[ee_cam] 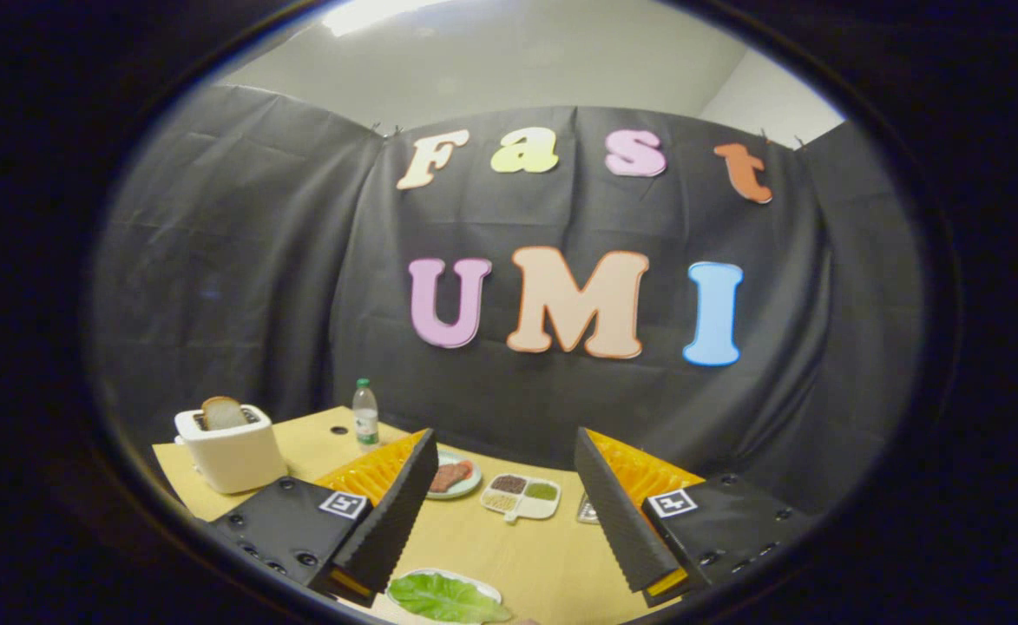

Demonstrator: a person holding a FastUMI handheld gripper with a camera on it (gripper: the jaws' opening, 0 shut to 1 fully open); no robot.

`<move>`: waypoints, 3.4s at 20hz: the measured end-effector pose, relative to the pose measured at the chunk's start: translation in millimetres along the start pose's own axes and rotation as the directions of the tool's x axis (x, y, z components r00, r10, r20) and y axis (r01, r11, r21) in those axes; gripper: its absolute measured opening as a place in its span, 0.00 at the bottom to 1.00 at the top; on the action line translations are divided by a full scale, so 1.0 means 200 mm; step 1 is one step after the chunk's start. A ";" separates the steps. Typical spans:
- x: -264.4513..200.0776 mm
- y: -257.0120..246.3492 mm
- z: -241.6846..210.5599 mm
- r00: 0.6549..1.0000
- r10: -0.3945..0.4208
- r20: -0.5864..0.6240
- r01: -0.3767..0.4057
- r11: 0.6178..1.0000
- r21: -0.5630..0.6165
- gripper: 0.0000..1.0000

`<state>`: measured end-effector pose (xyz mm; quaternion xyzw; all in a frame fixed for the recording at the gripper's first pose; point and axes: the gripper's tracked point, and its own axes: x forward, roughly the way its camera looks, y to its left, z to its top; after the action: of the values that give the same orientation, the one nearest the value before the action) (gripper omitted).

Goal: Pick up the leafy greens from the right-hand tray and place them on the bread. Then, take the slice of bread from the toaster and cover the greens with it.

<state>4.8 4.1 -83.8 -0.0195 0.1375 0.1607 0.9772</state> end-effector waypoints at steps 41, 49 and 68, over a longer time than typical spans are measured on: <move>0.02 0.38 -1.64 0.440 0.334 -0.834 -0.632 0.775 -0.023 1.00; -0.01 0.38 -1.78 0.369 0.308 -0.877 -0.640 0.768 0.000 0.99; -0.07 0.47 -1.78 0.367 0.334 -0.868 -0.588 0.806 0.062 0.06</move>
<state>-130.6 59.1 -421.5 -0.1828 0.5722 0.4157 0.6830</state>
